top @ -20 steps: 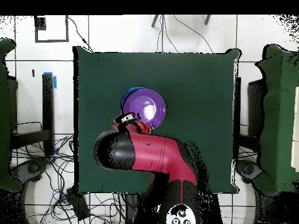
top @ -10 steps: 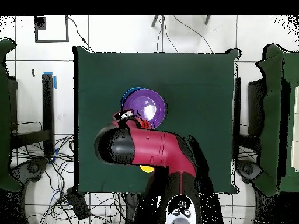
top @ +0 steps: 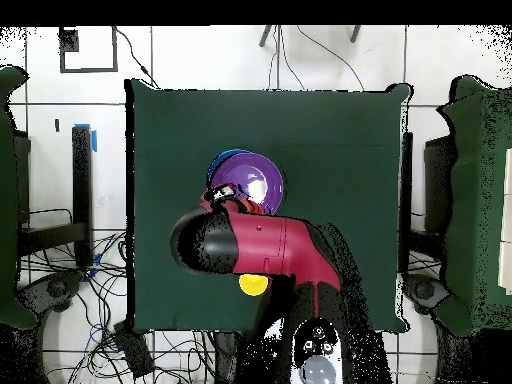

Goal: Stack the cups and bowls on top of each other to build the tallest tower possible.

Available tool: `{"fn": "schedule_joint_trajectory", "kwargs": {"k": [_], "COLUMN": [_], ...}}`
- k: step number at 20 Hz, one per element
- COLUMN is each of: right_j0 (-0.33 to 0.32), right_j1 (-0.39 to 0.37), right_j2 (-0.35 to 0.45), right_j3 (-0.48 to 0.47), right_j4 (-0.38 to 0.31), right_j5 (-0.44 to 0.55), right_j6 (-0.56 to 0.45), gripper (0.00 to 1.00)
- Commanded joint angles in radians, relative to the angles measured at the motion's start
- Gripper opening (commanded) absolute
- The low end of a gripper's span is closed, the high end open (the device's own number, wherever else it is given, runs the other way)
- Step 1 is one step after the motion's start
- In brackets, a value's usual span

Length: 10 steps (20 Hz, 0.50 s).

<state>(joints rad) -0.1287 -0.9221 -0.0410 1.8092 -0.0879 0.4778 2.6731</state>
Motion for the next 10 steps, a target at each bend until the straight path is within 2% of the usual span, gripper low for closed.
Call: {"fn": "schedule_joint_trajectory", "kwargs": {"k": [1,10], "right_j0": [-0.022,-0.004], "right_j1": [0.068,0.090], "right_j2": [0.097,0.089], "right_j3": [-0.041,-0.056], "right_j4": [-0.087,-0.095], "right_j5": [-0.030,-0.041], "right_j6": [-0.112,-0.073], "gripper": [0.00,0.00]}}
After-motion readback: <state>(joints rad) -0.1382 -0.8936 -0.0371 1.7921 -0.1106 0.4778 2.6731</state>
